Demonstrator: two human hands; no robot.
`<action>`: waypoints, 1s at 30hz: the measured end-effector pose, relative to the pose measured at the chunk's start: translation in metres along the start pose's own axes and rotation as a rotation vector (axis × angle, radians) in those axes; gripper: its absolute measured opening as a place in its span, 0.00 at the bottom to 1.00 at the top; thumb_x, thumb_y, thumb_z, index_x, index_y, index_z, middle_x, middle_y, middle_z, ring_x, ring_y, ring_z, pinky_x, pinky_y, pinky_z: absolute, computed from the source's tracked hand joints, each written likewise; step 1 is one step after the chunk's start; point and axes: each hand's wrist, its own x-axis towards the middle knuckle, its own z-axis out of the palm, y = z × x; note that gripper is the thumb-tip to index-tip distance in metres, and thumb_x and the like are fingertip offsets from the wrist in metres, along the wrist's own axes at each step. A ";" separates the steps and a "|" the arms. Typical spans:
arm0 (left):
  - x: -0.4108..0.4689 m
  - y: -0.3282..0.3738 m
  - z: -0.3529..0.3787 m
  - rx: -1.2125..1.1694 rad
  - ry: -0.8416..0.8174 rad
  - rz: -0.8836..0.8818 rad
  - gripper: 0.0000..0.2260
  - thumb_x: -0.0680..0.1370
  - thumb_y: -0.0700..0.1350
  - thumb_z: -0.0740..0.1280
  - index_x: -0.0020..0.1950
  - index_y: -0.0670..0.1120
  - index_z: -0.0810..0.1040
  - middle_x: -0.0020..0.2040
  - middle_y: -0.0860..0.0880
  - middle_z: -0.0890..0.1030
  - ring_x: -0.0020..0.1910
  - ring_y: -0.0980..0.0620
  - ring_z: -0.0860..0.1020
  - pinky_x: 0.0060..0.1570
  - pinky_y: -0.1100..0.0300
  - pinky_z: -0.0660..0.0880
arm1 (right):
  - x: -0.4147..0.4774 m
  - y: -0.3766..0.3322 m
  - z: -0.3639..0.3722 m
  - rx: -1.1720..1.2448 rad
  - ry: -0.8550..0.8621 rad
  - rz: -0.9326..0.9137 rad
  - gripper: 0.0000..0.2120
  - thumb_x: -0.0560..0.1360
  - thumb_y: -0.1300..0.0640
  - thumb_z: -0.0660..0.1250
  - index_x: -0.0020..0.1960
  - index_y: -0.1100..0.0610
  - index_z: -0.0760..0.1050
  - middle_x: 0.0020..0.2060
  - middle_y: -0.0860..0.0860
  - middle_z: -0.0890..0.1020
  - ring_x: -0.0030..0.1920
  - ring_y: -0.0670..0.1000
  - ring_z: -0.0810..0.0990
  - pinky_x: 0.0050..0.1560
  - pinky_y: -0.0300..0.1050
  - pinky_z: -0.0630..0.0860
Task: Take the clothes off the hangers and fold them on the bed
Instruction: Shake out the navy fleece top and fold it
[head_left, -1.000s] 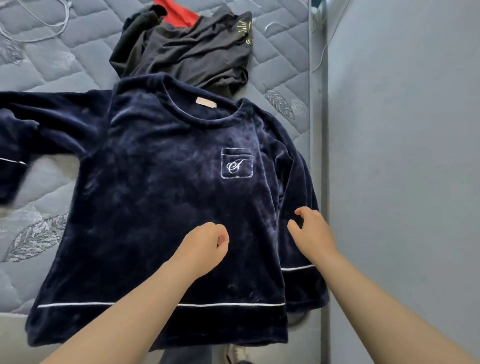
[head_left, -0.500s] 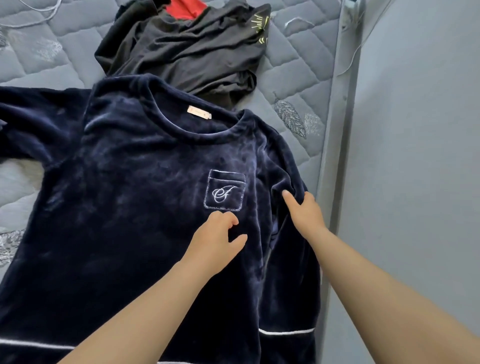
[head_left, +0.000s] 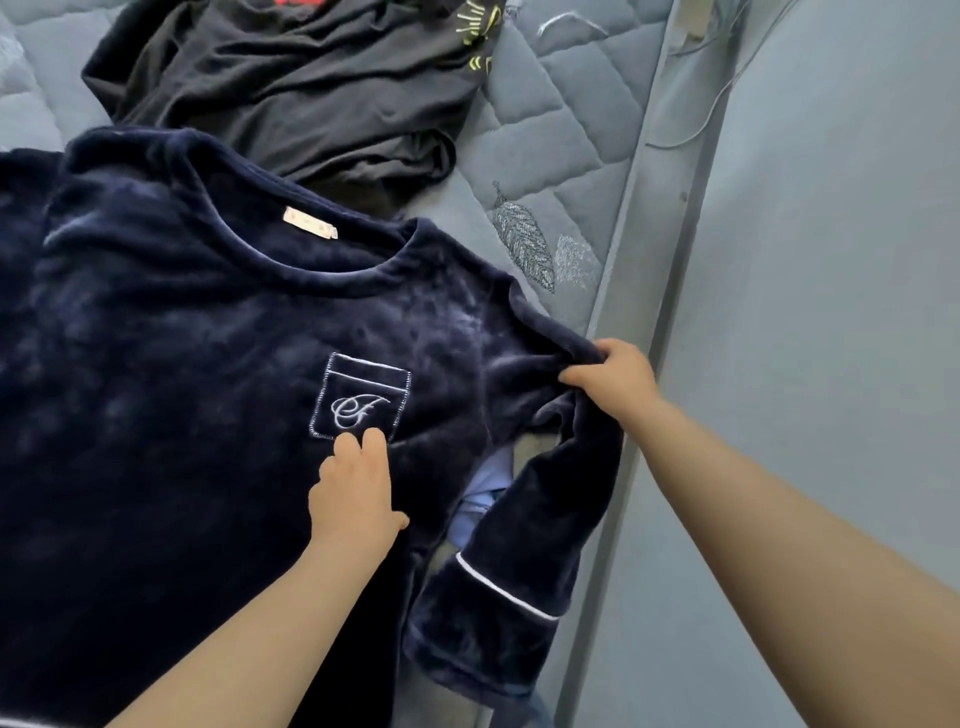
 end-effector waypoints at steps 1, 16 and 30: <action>0.001 0.000 0.001 0.014 -0.011 -0.002 0.34 0.63 0.55 0.80 0.56 0.48 0.60 0.53 0.49 0.65 0.46 0.51 0.67 0.44 0.58 0.76 | 0.003 0.002 0.002 0.031 -0.043 0.028 0.10 0.68 0.58 0.73 0.48 0.60 0.80 0.40 0.53 0.82 0.43 0.53 0.80 0.43 0.43 0.73; 0.005 0.063 0.006 -0.557 -0.194 0.242 0.07 0.73 0.56 0.69 0.44 0.53 0.78 0.39 0.57 0.80 0.39 0.61 0.77 0.46 0.60 0.78 | 0.000 0.058 -0.011 0.234 0.143 0.103 0.03 0.72 0.59 0.65 0.41 0.58 0.75 0.34 0.49 0.78 0.38 0.51 0.76 0.40 0.43 0.71; -0.022 0.087 0.056 -0.712 -0.509 0.105 0.16 0.69 0.63 0.71 0.47 0.53 0.79 0.45 0.50 0.82 0.42 0.54 0.80 0.46 0.61 0.77 | -0.034 0.112 -0.011 0.658 -0.160 0.490 0.10 0.75 0.54 0.68 0.50 0.60 0.79 0.40 0.55 0.84 0.43 0.54 0.83 0.41 0.45 0.78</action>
